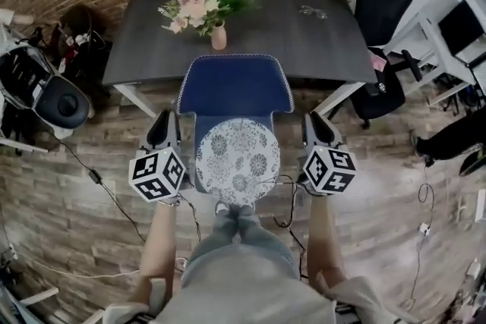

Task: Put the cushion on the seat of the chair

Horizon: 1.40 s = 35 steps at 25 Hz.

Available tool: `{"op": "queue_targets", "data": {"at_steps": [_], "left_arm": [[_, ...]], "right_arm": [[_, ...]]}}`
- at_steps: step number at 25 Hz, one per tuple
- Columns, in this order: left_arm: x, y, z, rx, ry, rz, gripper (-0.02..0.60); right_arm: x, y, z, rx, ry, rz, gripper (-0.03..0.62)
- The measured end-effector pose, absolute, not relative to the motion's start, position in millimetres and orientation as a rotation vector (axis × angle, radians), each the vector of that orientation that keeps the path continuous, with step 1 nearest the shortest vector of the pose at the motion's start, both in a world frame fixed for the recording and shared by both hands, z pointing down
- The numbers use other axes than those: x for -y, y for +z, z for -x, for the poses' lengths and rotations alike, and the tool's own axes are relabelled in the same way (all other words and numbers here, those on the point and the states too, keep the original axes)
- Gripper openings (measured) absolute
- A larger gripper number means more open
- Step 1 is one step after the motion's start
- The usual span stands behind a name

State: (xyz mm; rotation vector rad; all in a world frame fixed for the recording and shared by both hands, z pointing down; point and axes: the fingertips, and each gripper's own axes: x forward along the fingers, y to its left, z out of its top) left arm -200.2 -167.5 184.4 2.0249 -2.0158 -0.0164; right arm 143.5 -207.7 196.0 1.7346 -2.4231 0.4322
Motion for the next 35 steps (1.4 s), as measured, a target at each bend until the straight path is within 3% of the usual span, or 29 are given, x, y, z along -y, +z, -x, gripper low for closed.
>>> {"op": "queue_targets", "data": {"at_steps": [5, 14, 35], "left_arm": [[172, 125, 190, 2.026, -0.047, -2.145, 0.023], [171, 109, 197, 2.020, -0.093, -2.173, 0.018], [168, 126, 187, 2.022, -0.066, -2.119, 0.018]], "right_arm": [[200, 124, -157, 2.481, 0.292, -1.822, 0.005], [176, 134, -193, 2.358, 0.326, -1.882, 0.003], [178, 129, -193, 2.375, 0.284, -1.898, 0.002]]}}
